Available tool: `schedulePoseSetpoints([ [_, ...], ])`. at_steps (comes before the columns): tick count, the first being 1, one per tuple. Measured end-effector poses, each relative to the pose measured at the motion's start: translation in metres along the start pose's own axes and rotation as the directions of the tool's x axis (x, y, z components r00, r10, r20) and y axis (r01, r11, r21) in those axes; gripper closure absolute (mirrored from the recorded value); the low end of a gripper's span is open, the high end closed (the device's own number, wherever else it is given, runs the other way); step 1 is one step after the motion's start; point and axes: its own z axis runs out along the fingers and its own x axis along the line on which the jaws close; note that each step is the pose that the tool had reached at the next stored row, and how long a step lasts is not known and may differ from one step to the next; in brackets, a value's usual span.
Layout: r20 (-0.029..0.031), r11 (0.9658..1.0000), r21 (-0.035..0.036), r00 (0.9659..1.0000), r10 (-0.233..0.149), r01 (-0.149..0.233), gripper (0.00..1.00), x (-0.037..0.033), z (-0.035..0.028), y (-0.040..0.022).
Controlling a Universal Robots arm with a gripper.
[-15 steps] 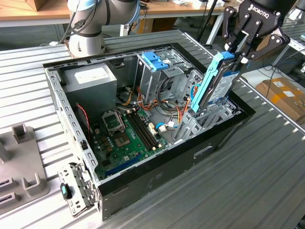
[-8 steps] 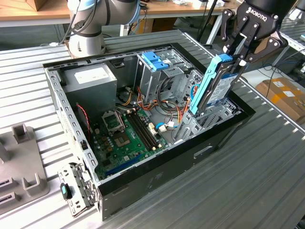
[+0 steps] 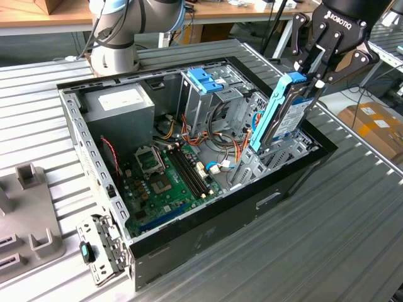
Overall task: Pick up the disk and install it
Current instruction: 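Insert the disk into the insertion slot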
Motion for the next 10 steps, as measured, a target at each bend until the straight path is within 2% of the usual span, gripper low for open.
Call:
schedulePoseSetpoints([
  [10,-0.0001,1.0000,0.0000,1.0000,0.000,0.000,0.65,0.0000,0.0010,-0.0002],
])
